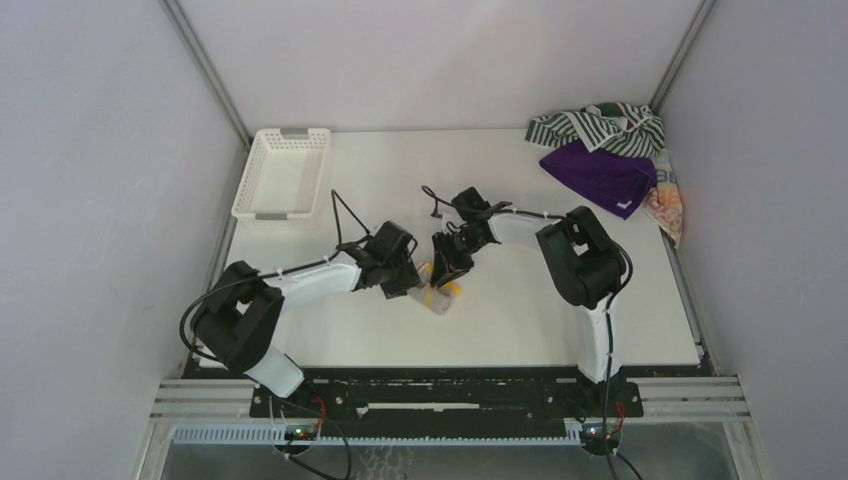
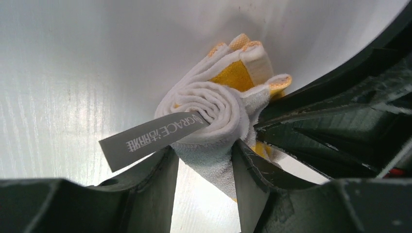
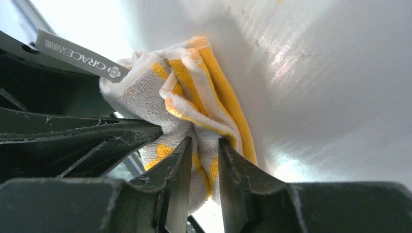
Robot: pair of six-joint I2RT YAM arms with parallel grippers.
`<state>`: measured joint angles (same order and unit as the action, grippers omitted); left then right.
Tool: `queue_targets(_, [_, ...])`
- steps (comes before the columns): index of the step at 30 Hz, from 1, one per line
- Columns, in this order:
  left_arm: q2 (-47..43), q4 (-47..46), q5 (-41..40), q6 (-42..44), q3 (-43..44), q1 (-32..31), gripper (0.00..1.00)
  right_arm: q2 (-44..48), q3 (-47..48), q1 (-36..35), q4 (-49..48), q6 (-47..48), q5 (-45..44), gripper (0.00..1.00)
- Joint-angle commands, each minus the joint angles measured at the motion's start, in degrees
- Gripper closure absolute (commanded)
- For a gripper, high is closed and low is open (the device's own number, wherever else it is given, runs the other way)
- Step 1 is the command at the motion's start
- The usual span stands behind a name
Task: Roll the towels
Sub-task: Roll the towel at the center of the board.
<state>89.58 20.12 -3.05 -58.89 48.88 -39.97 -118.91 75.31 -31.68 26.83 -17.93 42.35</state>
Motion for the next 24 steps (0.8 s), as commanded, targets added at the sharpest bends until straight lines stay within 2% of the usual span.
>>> queue_targets(1, [1.75, 6.27, -1.5, 1.55, 1.78, -1.02, 0.52, 8.57, -1.19, -1.85, -1.3, 6.56, -15.38, 0.73])
queue_targets(4, [3.39, 6.54, -0.83, -0.44, 2.35, -0.99, 0.52, 16.41, -3.89, -5.24, -0.68, 6.95, -22.74, 0.7])
queue_targets(8, [3.44, 6.49, -1.08, -1.12, 2.83, -0.99, 0.52, 25.51, -9.64, -10.85, -2.17, 7.48, -35.42, 0.57])
queue_targets(11, [3.23, 6.92, -1.26, -0.78, 3.47, -1.0, 0.51, 30.13, -13.83, -16.02, -4.64, 8.28, -43.57, 0.51])
queue_targets(18, [3.88, 6.22, 0.13, -0.81, 3.92, -0.99, 0.51, 34.11, -22.95, -26.96, -15.13, 10.4, -55.77, 0.44])
queue_targets(24, [4.38, 5.87, 0.94, -1.0, 3.77, -0.99, 0.51, 33.22, -25.51, -33.55, -22.21, 13.91, -64.47, 0.42])
